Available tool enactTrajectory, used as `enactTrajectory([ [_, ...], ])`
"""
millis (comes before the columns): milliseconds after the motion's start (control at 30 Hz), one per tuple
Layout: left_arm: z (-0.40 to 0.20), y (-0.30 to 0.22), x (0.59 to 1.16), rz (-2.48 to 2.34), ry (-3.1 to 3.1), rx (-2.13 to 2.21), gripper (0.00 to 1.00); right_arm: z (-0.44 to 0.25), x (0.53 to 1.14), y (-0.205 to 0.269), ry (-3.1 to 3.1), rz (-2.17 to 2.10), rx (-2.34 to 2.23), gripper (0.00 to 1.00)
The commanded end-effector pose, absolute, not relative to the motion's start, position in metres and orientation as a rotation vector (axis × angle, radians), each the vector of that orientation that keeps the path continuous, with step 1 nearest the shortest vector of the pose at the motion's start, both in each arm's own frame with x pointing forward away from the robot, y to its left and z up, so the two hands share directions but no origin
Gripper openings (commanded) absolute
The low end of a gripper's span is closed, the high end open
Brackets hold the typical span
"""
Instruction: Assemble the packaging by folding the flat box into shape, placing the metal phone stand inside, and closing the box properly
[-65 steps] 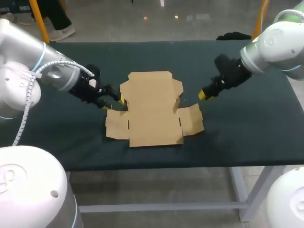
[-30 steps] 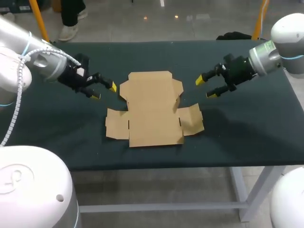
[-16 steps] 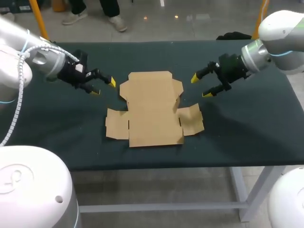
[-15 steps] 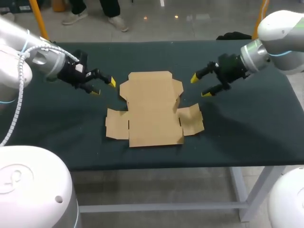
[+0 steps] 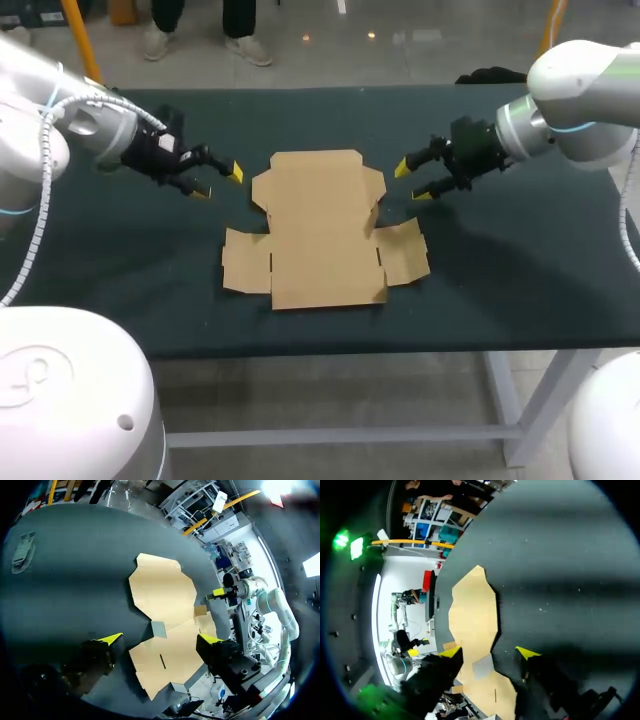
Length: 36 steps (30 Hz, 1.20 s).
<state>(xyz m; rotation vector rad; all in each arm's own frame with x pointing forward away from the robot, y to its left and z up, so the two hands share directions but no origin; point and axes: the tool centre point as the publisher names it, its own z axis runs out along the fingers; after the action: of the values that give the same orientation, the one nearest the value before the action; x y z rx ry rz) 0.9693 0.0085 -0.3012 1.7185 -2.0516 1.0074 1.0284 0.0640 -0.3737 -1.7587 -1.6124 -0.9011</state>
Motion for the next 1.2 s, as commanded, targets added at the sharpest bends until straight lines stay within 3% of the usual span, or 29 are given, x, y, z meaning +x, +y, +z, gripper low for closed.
enactTrajectory([
  [33,-0.303,0.012,0.972,1.006,-2.047,1.712,1.0,-0.383,1.041,0.074,-1.623,-0.897,-1.746,0.67],
  [300,-0.306,0.02,0.973,1.0,-2.039,1.709,1.0,-0.395,1.06,0.086,-1.678,-0.908,-1.743,0.64],
  [633,-0.309,0.025,0.974,0.988,-2.038,1.715,1.0,-0.409,1.08,0.091,-1.685,-0.939,-1.721,0.5],
  [1200,-0.314,0.04,0.976,0.988,-2.011,1.738,1.0,-0.418,1.087,0.112,-1.66,-0.988,-1.672,0.43],
])
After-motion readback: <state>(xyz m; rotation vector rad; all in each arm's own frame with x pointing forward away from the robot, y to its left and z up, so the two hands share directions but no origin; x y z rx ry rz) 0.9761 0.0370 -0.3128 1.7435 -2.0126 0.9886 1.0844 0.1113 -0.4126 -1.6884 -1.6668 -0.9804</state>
